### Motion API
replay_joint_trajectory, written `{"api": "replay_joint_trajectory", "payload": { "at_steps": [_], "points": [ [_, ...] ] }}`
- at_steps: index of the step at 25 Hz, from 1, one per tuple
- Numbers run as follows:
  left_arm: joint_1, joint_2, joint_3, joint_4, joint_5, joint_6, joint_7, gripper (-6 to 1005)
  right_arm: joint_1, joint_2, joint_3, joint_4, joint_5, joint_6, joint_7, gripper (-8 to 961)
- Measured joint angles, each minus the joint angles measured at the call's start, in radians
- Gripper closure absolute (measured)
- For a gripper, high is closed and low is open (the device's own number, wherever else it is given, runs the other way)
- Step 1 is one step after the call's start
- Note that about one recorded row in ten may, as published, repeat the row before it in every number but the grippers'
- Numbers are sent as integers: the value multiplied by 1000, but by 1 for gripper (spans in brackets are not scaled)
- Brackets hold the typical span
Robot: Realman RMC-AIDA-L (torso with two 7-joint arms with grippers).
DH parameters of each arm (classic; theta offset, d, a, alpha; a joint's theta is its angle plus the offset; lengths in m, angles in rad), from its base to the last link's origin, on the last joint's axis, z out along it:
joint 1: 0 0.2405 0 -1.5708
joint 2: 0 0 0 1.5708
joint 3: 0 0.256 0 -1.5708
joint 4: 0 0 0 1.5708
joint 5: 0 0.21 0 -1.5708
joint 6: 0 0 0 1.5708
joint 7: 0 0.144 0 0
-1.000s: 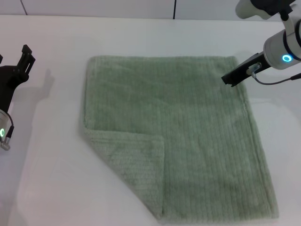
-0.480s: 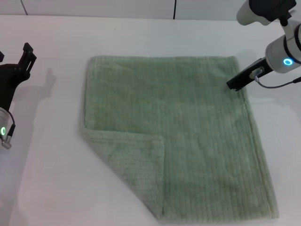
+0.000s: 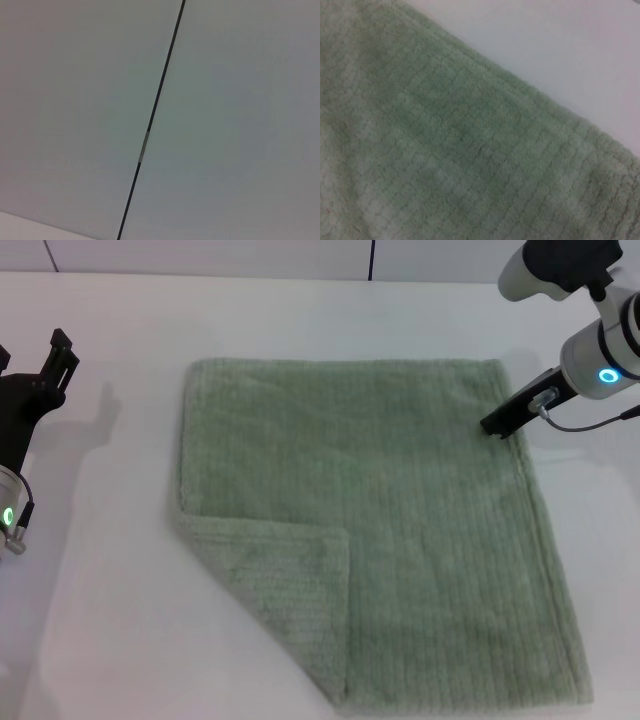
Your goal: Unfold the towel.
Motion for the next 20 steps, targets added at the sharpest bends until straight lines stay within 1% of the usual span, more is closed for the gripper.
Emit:
{"api": "replay_joint_trajectory", "payload": {
  "at_steps": [20],
  "points": [
    [-3, 0, 0, 0, 0, 0, -12, 156, 17, -6, 0, 42, 0, 11, -12, 956]
  ]
}}
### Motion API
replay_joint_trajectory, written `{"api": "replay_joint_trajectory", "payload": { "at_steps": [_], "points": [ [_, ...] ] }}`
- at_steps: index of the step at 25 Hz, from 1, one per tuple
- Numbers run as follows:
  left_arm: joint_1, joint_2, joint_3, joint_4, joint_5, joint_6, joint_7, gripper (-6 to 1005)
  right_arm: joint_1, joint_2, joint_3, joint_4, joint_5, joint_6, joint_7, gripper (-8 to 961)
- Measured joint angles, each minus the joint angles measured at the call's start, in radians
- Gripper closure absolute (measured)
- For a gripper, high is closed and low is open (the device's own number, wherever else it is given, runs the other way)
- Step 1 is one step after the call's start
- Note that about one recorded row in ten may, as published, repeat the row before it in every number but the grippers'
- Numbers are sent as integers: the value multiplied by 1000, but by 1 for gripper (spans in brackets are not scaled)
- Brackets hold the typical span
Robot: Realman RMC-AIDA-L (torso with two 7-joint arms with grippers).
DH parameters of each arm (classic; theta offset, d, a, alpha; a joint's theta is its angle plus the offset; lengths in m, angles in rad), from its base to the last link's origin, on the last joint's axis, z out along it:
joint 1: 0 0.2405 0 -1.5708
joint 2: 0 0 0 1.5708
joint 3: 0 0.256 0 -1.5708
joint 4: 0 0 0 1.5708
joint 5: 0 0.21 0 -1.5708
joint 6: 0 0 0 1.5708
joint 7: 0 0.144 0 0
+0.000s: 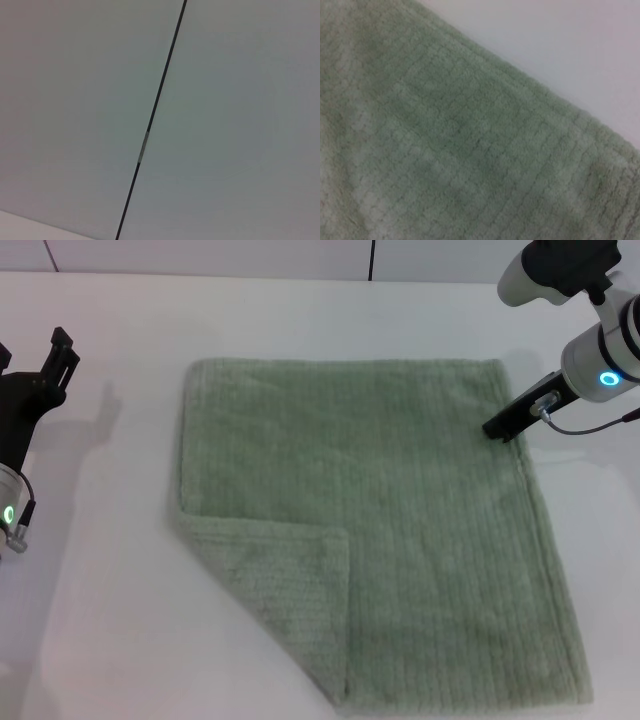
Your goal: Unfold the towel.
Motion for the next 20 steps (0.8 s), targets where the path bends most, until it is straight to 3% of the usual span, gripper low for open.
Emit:
{"api": "replay_joint_trajectory", "payload": {
  "at_steps": [14, 20],
  "points": [
    [-4, 3, 9, 8, 4, 7, -66, 156, 10, -3, 0, 20, 0, 1, -6, 956],
    [-4, 6, 10, 27, 76, 20, -138, 156, 11, -4, 0, 24, 0, 4, -9, 956]
  ]
}}
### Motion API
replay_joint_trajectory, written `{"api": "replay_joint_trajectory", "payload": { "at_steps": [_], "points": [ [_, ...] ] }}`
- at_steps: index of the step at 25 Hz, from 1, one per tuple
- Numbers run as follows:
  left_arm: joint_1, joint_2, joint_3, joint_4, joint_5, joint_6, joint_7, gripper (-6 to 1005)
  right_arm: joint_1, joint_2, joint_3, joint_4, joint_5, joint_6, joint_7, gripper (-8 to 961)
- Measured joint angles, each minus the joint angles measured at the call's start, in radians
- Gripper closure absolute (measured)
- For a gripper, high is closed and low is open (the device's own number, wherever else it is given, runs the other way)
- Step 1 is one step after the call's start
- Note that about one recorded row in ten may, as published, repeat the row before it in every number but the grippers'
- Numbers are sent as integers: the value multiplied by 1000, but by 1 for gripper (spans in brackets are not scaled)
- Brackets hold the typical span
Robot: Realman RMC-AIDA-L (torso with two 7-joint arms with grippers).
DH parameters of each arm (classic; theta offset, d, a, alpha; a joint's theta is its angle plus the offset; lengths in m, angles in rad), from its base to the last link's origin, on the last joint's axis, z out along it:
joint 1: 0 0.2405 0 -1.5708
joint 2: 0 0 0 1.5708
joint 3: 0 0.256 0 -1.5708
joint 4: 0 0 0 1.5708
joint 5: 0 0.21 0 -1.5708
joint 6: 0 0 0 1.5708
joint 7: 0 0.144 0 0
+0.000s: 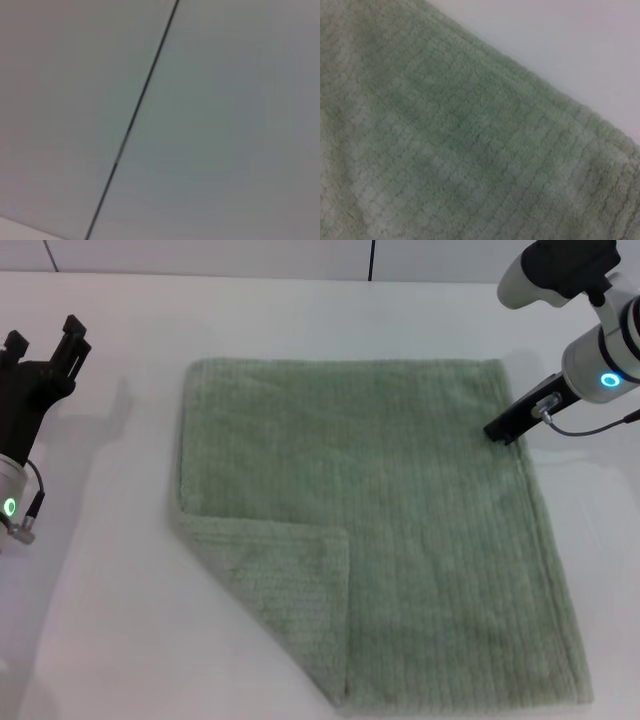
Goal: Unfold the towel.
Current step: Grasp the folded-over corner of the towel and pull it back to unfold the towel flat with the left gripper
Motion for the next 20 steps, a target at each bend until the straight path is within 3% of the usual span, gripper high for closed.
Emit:
{"api": "replay_joint_trajectory", "payload": {
  "at_steps": [5, 11, 14, 16, 17, 19, 20],
  "points": [
    [0, 2, 0, 50, 114, 34, -121, 156, 0, -1, 0, 1, 0, 2, -2, 956],
    [-8, 5, 22, 209, 348, 93, -411, 156, 0, -1, 0, 1, 0, 3, -2, 956],
    [-16, 6, 117, 313, 406, 146, -553, 156, 4, -1, 0, 4, 0, 4, -2, 956],
    [-17, 6, 238, 403, 417, 195, -652, 156, 8, -2, 0, 9, 0, 4, -3, 956],
    [-17, 6, 238, 403, 417, 195, -652, 156, 10, -2, 0, 12, 0, 4, -3, 956],
    [-13, 6, 361, 496, 418, 239, -734, 156, 11, -3, 0, 14, 0, 4, -3, 956],
    [-13, 6, 361, 496, 418, 239, -734, 156, 12, -3, 0, 14, 0, 4, -3, 956]
  ]
}}
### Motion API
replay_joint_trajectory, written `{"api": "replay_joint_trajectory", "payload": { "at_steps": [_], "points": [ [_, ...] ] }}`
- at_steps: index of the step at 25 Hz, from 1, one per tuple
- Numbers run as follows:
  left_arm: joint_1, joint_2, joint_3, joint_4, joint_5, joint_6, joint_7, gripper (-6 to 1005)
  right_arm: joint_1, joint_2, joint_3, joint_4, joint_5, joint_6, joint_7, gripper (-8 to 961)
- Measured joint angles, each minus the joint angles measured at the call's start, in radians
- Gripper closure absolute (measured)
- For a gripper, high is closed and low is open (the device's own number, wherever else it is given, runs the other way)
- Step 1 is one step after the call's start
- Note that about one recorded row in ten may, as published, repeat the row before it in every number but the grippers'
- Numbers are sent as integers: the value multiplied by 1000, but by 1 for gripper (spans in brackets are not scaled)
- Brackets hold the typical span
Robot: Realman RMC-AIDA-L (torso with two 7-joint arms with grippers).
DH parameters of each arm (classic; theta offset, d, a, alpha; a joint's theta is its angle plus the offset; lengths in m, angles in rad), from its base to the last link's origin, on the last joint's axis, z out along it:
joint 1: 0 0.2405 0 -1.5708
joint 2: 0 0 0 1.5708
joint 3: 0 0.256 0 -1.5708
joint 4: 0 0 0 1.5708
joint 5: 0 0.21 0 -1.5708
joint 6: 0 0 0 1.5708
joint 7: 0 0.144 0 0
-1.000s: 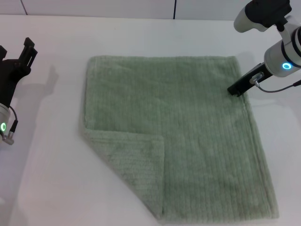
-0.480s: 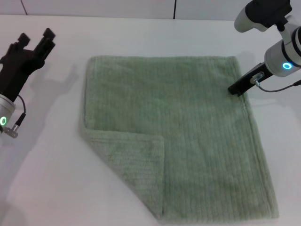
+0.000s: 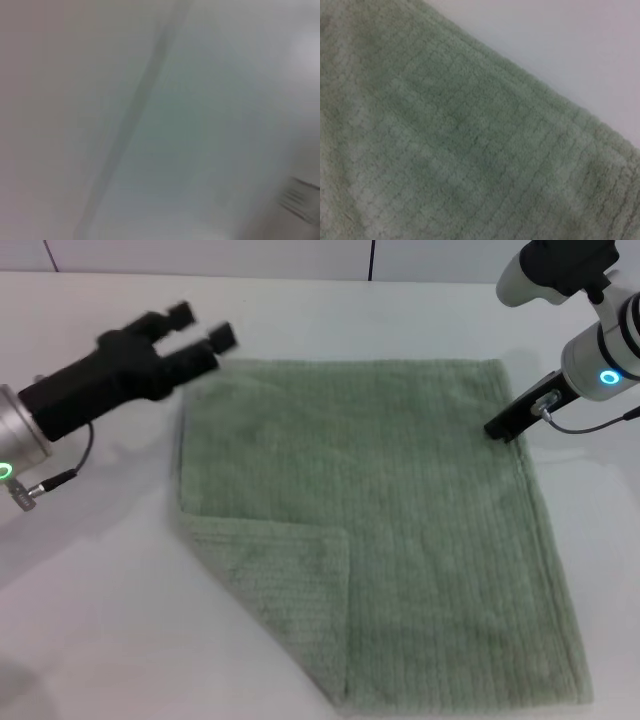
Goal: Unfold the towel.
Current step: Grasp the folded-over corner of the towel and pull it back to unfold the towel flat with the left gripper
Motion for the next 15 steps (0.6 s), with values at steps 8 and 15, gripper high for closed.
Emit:
{"api": "replay_joint_trajectory", "payload": {
  "at_steps": [8, 15],
  "points": [
    [54, 0, 408, 274, 2, 60, -132, 156, 1, 0, 0, 0, 0, -2, 0, 955],
    [50, -4, 459, 288, 96, 54, -132, 156, 2, 0, 0, 0, 0, -7, 0, 954]
  ]
}}
